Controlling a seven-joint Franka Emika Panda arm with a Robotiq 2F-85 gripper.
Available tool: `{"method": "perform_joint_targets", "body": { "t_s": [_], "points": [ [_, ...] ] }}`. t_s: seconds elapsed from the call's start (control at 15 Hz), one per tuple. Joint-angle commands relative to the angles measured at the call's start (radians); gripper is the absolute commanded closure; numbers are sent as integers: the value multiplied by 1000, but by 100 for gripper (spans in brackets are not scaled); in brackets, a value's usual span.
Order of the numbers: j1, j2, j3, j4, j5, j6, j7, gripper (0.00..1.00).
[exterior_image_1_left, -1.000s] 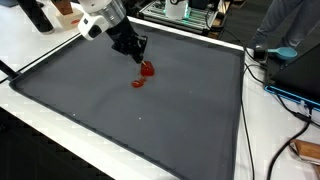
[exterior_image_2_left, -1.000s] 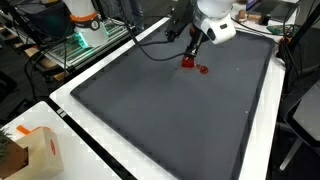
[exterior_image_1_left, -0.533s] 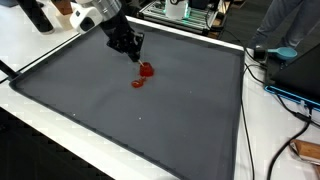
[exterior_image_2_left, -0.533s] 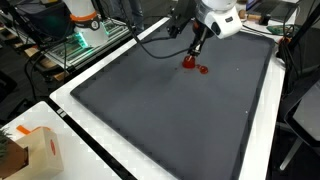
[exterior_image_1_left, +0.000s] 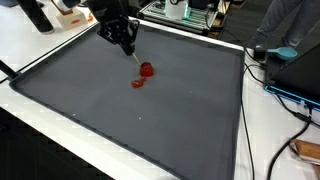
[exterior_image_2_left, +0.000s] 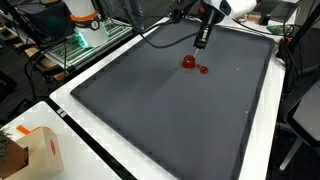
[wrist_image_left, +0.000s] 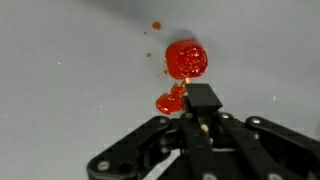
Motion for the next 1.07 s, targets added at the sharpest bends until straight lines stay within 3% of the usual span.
{"method": "perform_joint_targets", "body": {
  "t_s": [0.0,1.0],
  "points": [
    [-23,-45,12,-12,22,-24,-33,97],
    [-25,-118,7,-4,50,-94,-73,97]
  ]
}}
